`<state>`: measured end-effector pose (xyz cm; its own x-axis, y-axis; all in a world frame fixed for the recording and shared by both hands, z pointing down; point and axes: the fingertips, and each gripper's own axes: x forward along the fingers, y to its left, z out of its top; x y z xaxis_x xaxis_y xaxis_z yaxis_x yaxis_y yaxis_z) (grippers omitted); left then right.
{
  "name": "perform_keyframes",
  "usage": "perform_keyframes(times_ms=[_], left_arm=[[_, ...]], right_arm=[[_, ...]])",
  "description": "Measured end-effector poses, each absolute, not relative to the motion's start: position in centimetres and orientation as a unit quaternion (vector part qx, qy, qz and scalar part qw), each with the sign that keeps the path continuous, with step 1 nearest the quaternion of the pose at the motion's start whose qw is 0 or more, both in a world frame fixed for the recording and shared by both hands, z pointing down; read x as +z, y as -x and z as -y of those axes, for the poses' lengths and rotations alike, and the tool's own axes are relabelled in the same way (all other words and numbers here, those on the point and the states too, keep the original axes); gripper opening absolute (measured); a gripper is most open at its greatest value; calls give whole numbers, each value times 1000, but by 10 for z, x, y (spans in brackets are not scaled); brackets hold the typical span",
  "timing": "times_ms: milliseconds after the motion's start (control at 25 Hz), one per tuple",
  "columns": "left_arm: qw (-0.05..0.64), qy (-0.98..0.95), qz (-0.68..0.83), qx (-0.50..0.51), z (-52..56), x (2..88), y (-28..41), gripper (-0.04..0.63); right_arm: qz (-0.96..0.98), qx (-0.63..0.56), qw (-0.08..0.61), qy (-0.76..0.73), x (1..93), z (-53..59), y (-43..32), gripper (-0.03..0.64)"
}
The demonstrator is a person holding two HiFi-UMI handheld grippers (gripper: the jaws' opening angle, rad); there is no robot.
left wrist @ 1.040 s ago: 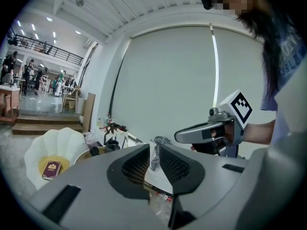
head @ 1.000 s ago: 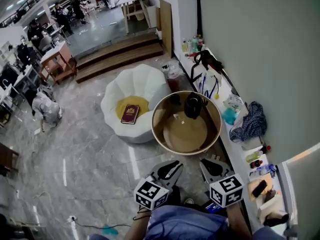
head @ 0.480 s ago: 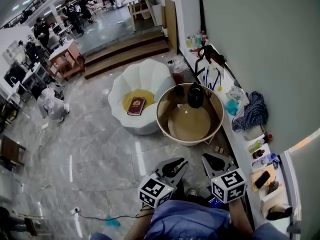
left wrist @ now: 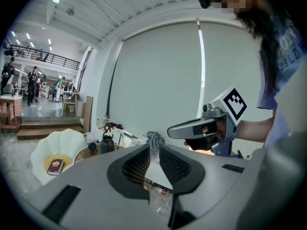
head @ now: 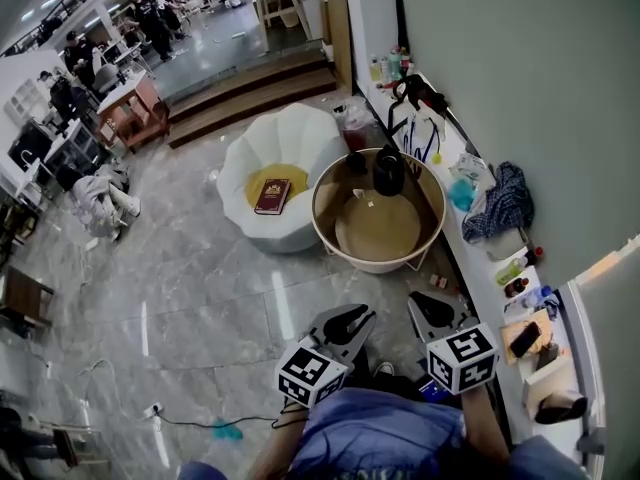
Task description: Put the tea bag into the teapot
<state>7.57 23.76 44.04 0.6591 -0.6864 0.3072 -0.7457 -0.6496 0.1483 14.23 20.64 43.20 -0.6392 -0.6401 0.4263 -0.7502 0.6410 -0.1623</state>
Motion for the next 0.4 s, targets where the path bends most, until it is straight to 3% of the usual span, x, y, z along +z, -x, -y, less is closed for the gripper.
perform_keyframes(times_ms=[400], left_arm=[[124, -901, 398, 122, -241, 436, -85, 58]], right_arm=[[886, 165, 153, -406, 425, -202, -164, 29]])
